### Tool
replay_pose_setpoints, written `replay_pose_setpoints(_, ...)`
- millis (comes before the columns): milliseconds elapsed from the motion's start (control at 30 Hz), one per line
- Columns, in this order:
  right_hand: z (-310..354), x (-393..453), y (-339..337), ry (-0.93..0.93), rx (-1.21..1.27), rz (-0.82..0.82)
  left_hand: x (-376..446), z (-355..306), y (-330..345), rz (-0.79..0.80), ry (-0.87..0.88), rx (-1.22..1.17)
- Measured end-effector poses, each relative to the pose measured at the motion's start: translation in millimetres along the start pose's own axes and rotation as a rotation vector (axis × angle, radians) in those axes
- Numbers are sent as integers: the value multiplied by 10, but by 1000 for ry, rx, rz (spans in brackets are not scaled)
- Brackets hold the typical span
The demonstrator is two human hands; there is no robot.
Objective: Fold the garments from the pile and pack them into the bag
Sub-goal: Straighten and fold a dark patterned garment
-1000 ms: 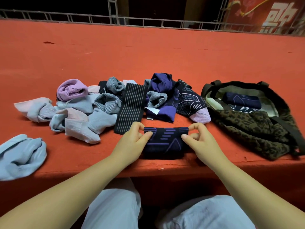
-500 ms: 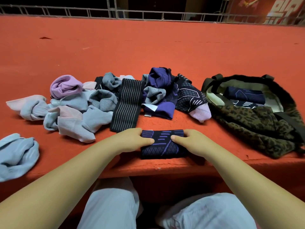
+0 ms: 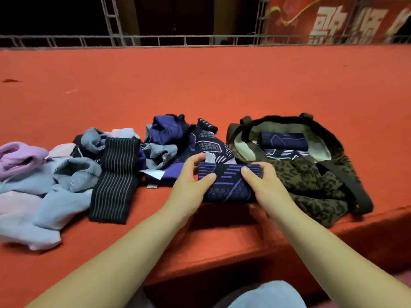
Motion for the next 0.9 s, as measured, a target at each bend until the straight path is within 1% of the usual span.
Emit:
replay_pose_setpoints(100, 77, 212, -385, -61, -61, -139, 223, -155, 400, 47, 62, 12)
replay_pose_setpoints(233, 83, 485, -842, -65, -87, -250, 550, -263, 844, 84, 51, -5)
replay_pose_setpoints(367, 60, 708, -1162, -80, -72, -293, 820, -357, 1095, 116, -5, -92)
replay_pose_setpoints(433, 65, 868, -1305, -115, -85, -315, 998, -460, 1239, 126, 5, -75)
replay_pose_setpoints(500, 52, 1051, -1448, -132, -81, -340, 1201, -561, 1412, 131, 20, -8)
replay_pose_setpoints(567, -5, 1214, -1545, -95, -77, -328, 1358, -633, 1566, 143, 22, 93)
replay_pose_setpoints(667, -219, 1394, -1614, 43, -64, -261, 1501, -635, 1743, 165, 20, 261)
replay_pose_setpoints(767, -480, 1477, -1713, 165, -206, -185, 1592, -525, 1796, 194, -1, 364)
replay_pose_setpoints(867, -634, 1546, -1755, 243, -291, -31, 1637, -373, 1797, 229, -22, 478)
replay_pose_setpoints(900, -651, 1582, -1744, 254, -313, -13, 1661, -341, 1790, 223, -20, 501)
Point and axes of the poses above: each hand's wrist, its own x-axis towards the middle knuckle, its own y-axis out of the palm, z = x × y, the point moved 3 cm from there along x, towards the middle knuckle, and after that the axes turned 11 degrees about -y, right-handed, at the moved point
